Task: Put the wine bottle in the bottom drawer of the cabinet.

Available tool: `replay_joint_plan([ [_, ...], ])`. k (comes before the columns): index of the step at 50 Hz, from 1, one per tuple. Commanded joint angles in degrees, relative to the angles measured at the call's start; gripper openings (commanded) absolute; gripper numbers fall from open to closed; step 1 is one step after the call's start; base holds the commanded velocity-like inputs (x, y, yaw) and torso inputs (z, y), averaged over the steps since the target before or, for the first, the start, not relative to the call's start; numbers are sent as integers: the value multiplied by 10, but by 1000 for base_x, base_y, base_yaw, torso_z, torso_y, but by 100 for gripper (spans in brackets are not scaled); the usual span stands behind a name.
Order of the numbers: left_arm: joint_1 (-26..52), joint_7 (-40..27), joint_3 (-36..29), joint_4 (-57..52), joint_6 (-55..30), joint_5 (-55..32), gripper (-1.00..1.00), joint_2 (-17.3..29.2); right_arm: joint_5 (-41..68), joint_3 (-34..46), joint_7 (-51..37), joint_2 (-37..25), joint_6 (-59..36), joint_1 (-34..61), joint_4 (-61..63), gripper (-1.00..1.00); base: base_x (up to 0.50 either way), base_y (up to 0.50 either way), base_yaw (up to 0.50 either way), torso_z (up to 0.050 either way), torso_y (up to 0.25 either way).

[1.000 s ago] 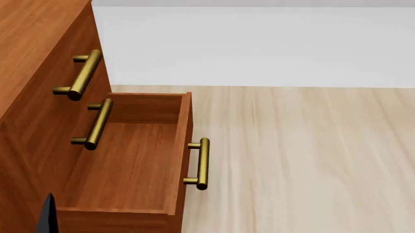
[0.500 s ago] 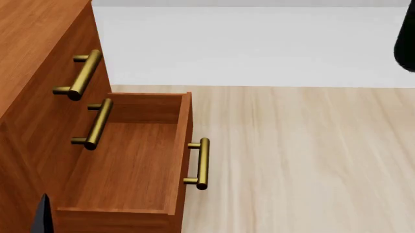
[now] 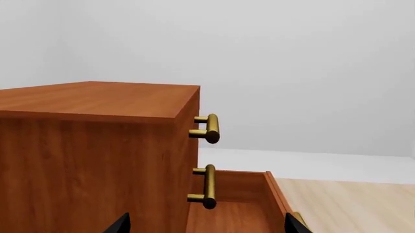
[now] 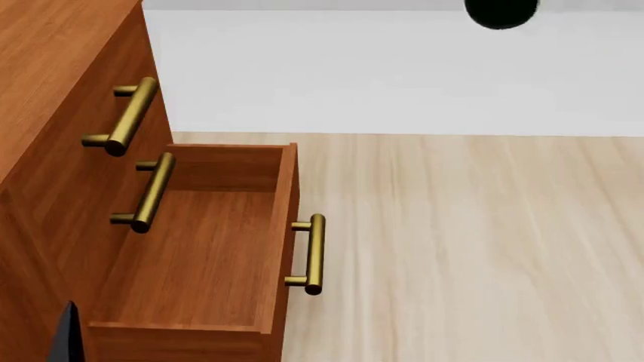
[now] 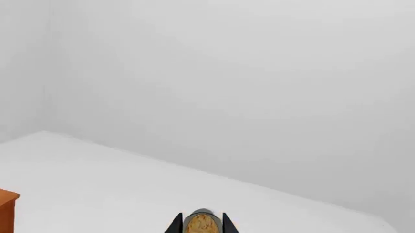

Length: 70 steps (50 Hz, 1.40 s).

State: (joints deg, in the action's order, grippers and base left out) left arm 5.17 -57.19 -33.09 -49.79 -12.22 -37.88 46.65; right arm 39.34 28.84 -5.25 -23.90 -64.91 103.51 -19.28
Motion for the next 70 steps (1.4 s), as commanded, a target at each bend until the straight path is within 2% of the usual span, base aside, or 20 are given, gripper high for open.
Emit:
replay_joint_plan([
  [1,-2,3,2,3,5,-4,100,2,-46,67,88,79,46,96,-150,-100,0,0,0,0,0],
  [21,-7,3,7,7,15,-5,100,6,-90,117,232,238,167,239,-534,-100,0,0,0,1,1],
  [25,-7,3,7,8,15,-6,100,6,-33,175,219,239,159,237,-517,-100,0,0,0,0,0],
  [31,-8,2,7,4,15,-6,100,8,129,301,194,239,152,243,-509,-100,0,0,0,0,2],
  [35,-15,23,13,10,41,-27,100,11,228,392,173,239,174,240,-494,-100,0,0,0,0,0],
  [43,-31,15,29,16,58,-25,100,23,384,524,143,239,199,229,-491,-100,0,0,0,0,0],
  [49,-34,13,29,16,58,-21,100,25,483,568,147,239,186,228,-497,-100,0,0,0,0,2],
  [55,-34,14,30,18,60,-22,100,25,516,603,146,239,191,225,-487,-100,0,0,0,0,0],
  [70,-42,18,37,23,69,-28,100,34,600,624,136,239,187,229,-455,-100,0,0,0,1,1],
])
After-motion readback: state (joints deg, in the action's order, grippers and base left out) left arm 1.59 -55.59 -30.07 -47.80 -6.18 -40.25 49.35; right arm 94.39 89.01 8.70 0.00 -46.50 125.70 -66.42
